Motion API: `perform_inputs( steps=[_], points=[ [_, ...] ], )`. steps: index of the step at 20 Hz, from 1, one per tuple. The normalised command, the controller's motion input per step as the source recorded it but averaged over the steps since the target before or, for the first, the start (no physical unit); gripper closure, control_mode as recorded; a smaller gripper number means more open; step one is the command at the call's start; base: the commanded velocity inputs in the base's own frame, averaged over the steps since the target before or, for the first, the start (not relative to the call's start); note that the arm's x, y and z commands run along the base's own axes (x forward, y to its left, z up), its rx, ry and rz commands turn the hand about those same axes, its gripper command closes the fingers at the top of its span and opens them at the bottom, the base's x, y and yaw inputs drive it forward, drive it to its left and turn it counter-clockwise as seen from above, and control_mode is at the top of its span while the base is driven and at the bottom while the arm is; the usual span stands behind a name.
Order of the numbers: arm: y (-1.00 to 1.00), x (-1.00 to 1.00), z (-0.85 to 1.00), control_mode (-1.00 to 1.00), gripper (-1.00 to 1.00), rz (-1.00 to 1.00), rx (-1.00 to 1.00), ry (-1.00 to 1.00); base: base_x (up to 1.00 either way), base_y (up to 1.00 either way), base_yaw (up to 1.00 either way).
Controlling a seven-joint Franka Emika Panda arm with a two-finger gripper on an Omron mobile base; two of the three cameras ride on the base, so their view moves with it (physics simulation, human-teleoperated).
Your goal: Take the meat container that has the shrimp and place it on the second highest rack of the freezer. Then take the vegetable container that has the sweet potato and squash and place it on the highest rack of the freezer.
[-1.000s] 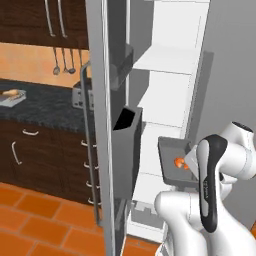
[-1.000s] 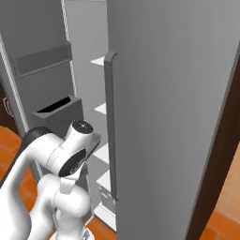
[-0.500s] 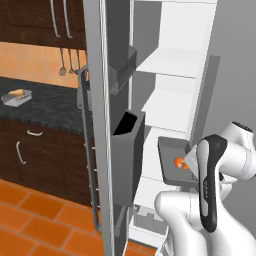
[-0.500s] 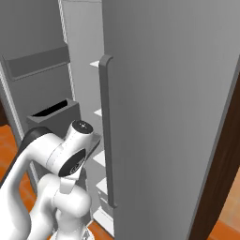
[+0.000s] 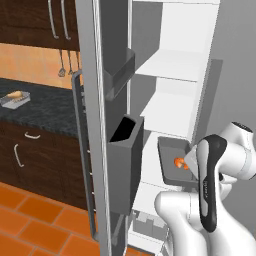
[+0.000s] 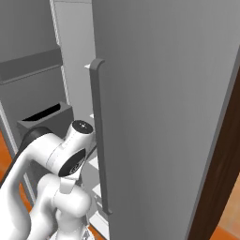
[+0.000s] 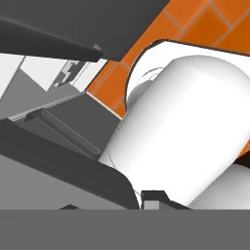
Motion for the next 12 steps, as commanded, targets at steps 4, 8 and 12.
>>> perform_inputs(
  steps=[4, 8, 12],
  points=[
    [0.07, 0.08, 0.11, -1.0, 1.0, 0.0, -0.03, -0.02, 0.04, 0.18, 0.0],
    [0.08, 0.62, 0.53, -1.0, 1.0, -0.03, -0.09, -0.04, 0.0, 0.0, 0.0],
    [0.11, 0.9, 0.23, -1.0, 1.0, -0.04, -0.13, -0.03, 0.0, 0.0, 0.0]
  ],
)
